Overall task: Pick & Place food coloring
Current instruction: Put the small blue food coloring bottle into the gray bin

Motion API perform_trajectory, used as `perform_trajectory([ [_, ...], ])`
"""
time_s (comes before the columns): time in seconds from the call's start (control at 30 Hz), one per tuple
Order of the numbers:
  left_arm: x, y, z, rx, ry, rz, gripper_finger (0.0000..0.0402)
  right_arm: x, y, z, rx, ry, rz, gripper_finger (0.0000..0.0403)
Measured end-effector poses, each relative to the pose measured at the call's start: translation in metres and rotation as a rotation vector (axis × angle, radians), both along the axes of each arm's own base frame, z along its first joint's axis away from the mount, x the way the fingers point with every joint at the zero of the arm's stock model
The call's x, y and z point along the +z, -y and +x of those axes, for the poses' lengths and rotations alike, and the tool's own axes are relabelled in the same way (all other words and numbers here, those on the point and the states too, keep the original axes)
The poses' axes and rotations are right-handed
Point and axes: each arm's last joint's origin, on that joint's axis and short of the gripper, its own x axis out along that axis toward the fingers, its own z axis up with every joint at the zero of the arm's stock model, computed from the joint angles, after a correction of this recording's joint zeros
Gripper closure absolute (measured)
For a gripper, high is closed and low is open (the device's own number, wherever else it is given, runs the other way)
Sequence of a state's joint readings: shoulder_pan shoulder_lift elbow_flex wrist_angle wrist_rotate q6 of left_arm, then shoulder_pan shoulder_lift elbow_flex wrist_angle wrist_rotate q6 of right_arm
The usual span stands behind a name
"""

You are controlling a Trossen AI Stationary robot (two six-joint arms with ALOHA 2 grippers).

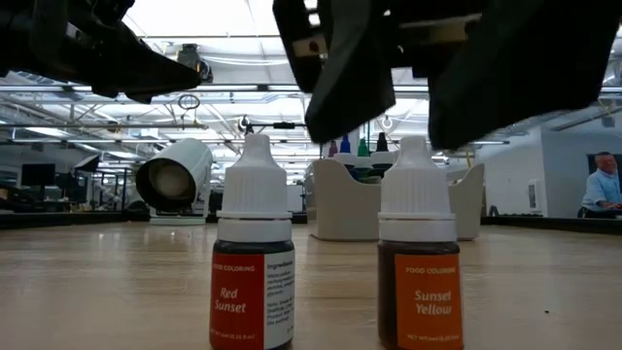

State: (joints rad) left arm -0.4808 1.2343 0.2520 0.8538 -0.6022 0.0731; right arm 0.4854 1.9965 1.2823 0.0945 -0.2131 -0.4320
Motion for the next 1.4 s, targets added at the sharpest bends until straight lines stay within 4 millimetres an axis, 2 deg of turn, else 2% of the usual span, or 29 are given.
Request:
perform_trajectory([
  [0.13,-0.001,0.000,0.000,0.000,-0.012,0.004,0.0355,-0.007,0.000,0.000,-0.004,-0.020,-0.012,0.0245],
  [0.37,-0.001,0.000,0.000,0.000,-0.013,0.005,0.0355,-0.006,0.000,0.001,-0.012,-0.022,0.000,0.0248],
  [0.73,-0.001,0.000,0.000,0.000,-0.013,0.008,0.0355,-0.020,0.004,-0.008,-0.019,-0.057,-0.009,0.0289],
  [0.9,-0.001,0.000,0.000,0.000,-0.014,0.008,0.0355,-0.016,0.003,-0.005,-0.016,-0.010,0.018,0.0301],
  [1.4,-0.001,0.000,0.000,0.000,-0.014,0.008,0.0355,-0.024,0.005,-0.010,-0.042,-0.061,0.026,0.0325],
])
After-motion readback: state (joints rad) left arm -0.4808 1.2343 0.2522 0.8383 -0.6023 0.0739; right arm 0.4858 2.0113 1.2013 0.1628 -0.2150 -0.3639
